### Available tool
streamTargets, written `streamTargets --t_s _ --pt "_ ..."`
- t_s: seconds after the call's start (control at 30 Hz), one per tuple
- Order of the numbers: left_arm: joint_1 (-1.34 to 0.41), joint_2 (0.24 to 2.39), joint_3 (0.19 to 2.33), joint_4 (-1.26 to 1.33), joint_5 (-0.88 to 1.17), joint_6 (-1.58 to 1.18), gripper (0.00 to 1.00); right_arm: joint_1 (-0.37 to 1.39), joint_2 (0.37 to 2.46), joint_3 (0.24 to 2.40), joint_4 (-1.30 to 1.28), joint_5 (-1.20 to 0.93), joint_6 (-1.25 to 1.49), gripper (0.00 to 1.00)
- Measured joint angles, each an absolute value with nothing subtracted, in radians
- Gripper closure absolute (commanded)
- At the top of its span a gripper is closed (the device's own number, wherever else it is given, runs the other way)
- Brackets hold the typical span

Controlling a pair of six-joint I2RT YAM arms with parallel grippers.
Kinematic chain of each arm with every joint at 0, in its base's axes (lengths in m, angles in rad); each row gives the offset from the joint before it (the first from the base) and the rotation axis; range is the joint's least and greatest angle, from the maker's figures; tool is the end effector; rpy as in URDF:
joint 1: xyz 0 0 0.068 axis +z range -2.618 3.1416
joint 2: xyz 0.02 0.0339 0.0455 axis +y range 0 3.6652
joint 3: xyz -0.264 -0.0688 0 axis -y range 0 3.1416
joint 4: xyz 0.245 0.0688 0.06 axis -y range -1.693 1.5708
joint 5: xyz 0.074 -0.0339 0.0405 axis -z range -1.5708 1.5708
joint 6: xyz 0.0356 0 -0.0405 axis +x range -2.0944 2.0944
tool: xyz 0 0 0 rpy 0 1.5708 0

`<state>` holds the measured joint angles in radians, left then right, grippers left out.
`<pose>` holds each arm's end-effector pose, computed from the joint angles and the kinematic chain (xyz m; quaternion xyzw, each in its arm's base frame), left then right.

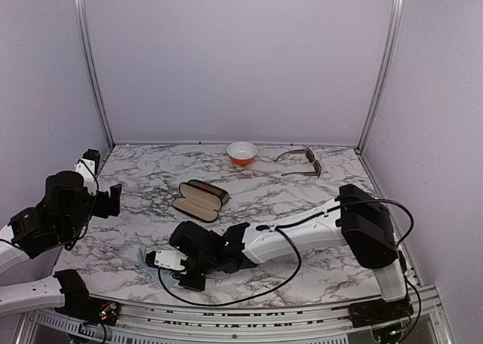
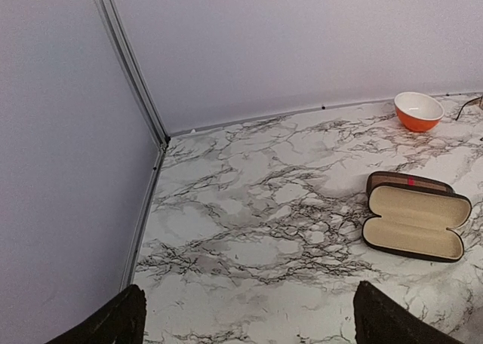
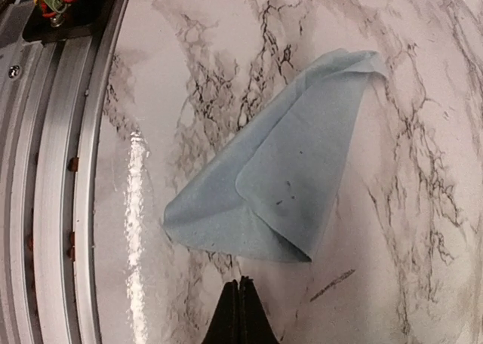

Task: Organize the sunglasses
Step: Move the glasses cleaning cloth to the corner of the board.

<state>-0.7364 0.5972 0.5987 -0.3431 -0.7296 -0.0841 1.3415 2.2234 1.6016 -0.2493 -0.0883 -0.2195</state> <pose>0.1207 -0.0773 0.2886 0.0497 0.7889 0.0524 0.6102 0.1072 0.4729 0.1456 -0.6711 0.6562 0.2173 0.2679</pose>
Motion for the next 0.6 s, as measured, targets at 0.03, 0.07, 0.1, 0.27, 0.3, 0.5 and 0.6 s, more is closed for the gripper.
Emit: streamTargets --t_s 0.03,0.07,0.1,0.27,0.3,0.5,0.6 --pt "-0.736 0.598 0.599 -0.343 -0.722 -0.084 0.04 1.339 2.192 1.569 -0.243 -0.089 -0.209 1.0" --pt "-0.736 0.599 0.598 -0.343 -0.713 -0.082 0.04 1.335 2.149 1.526 -0.233 -0.092 -0.194 1.0" --pt "-0.736 0.602 0.599 -0.343 -0.703 -0.081 0.04 1.333 2.114 1.496 -0.226 -0.093 -0.181 1.0" --pt "-0.736 0.63 0.599 -0.342 -0.633 -0.081 0.05 1.309 1.977 1.354 -0.149 -0.103 -0.113 0.93" --pt "-0.736 0.634 0.599 -0.342 -0.624 -0.082 0.06 1.302 1.963 1.333 -0.136 -0.105 -0.099 0.91" --pt "-0.736 0.658 0.599 -0.343 -0.595 -0.086 0.07 1.28 2.005 1.341 -0.094 -0.113 -0.033 0.81" --pt "-0.736 0.668 0.599 -0.343 -0.599 -0.086 0.07 1.279 2.08 1.417 -0.081 -0.126 -0.015 0.77"
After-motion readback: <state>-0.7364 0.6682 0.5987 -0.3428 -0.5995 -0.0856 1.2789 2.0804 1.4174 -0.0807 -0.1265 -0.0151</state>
